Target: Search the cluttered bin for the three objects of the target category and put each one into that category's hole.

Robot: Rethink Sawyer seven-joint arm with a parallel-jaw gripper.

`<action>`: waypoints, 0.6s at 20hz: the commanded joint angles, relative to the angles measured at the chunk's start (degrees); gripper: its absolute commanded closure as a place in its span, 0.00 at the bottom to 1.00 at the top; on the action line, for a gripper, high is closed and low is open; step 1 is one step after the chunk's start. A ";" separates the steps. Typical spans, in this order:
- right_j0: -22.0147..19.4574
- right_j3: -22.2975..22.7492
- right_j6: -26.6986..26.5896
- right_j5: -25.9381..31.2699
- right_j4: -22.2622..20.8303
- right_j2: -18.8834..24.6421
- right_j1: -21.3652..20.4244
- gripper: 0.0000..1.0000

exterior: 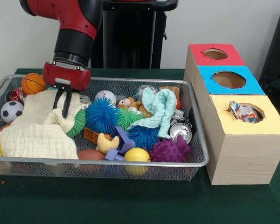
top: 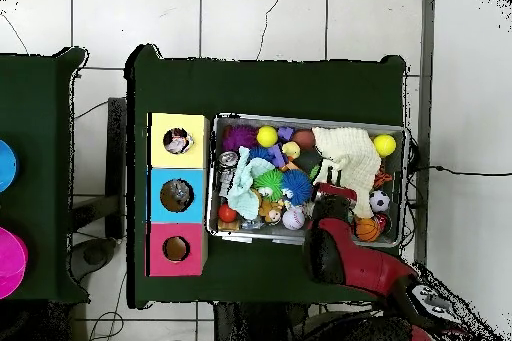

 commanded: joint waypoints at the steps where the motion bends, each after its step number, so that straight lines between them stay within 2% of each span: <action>1: 1.59 -1.08 5.61 16.67 4.20 -1.93 -0.28 1.00; 7: -3.67 -5.82 5.05 19.88 -1.36 1.35 2.31 1.00; 10: -4.17 -6.77 4.70 20.96 -1.82 1.32 2.65 1.00; 12: -3.28 -5.83 4.93 21.91 -1.35 1.32 0.76 1.00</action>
